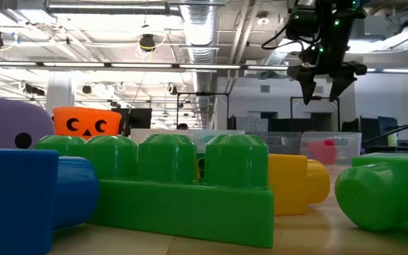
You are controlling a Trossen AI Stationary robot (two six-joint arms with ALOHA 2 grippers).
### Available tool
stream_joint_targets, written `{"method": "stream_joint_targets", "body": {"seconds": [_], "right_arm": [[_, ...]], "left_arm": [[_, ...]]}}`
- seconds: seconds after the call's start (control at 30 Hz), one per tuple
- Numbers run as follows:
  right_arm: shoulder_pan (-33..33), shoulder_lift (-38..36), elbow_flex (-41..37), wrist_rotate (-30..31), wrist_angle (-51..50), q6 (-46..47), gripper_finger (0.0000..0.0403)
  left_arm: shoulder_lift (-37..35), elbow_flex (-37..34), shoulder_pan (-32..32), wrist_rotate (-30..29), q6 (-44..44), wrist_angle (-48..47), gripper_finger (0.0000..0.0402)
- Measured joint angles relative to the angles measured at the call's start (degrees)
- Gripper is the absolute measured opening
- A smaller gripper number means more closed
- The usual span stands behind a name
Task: Pick & Place Toys
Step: Put the small blue game piece into the black bin
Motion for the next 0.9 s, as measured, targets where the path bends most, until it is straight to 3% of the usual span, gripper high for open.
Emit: {"method": "stream_joint_targets", "body": {"seconds": [0.17,0.63,0.9], "right_arm": [[3.47,0.02,0.0,-2.24,1.86,-0.78,0.0353],[28.41,0.32,0.0,-2.23,21.83,-2.6,0.0354],[35.64,0.46,-0.07,-2.16,23.15,-2.82,0.0354]], "left_arm": [[-0.44,0.0,0.0,0.98,0.02,-0.22,0.0298],[-0.5,0.02,0.0,1.13,3.5,-1.92,0.0298],[0.03,0.02,-1.06,6.07,0.15,-14.47,0.0297]]}}
